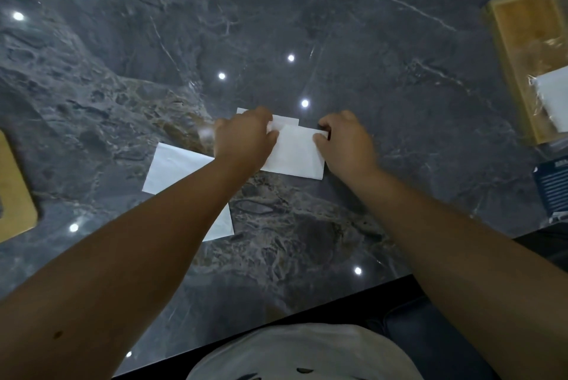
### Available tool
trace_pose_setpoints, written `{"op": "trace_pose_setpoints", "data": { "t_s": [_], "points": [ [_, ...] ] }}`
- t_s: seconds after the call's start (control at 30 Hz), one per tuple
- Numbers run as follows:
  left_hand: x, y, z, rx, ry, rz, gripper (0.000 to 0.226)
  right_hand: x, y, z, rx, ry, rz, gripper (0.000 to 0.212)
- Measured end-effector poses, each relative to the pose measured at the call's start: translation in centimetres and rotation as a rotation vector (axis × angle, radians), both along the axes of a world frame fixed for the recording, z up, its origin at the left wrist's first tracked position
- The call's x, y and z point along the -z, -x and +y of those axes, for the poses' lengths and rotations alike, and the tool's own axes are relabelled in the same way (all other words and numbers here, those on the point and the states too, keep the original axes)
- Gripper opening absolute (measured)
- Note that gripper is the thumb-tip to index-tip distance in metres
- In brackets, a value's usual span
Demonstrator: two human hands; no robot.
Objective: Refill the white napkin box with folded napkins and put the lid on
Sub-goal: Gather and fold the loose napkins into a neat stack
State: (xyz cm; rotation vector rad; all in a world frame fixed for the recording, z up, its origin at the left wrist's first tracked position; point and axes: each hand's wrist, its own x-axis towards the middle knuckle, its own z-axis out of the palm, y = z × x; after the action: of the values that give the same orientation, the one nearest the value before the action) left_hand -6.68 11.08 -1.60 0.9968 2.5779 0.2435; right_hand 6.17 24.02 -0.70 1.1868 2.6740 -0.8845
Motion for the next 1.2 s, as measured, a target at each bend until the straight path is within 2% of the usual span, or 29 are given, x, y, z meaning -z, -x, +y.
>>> {"op": "trace_pose_setpoints", "data": {
  "t_s": [0.17,0.37,0.6,0.7,0.83,1.0,1.2],
  "points": [
    [0.4,0.0,-0.1,0.086,-0.006,0.072,0.032,-0.2,-0.5,-0.1,-0.173,-0.121,-0.085,0.025],
    [-0.3,0.2,0.3,0.101,-0.013,0.065,0.026,-0.6,0.5,0.3,-0.117,0.048,-0.136,0.008],
    [-0.6,-0.2,-0.7,0.141,-0.069,0.066,0.037,-1.0,-0.4,0.4,-0.139,0.109,-0.022,0.006],
    [-1.2,-0.3,-1.5,0.183,-0.105,0.047,0.035,-1.5,-1.4,0.2,-0.135,0.137,0.031,0.005],
    [-2.4,-0.3,-2.8,0.171,-0.168,-0.096,0.023,-2.3,-1.9,-0.2,-0.141,0.193,0.065,0.003],
    [-4.1,0.0,-4.7,0.062,-0.263,-0.348,0.022,-3.0,-1.4,-0.8,-0.094,0.309,0.114,0.004],
    [-4.6,1.7,-5.5,-0.130,-0.278,-0.435,0.029,-2.5,0.7,-1.6,0.076,0.505,0.212,0.013]
  ]
}}
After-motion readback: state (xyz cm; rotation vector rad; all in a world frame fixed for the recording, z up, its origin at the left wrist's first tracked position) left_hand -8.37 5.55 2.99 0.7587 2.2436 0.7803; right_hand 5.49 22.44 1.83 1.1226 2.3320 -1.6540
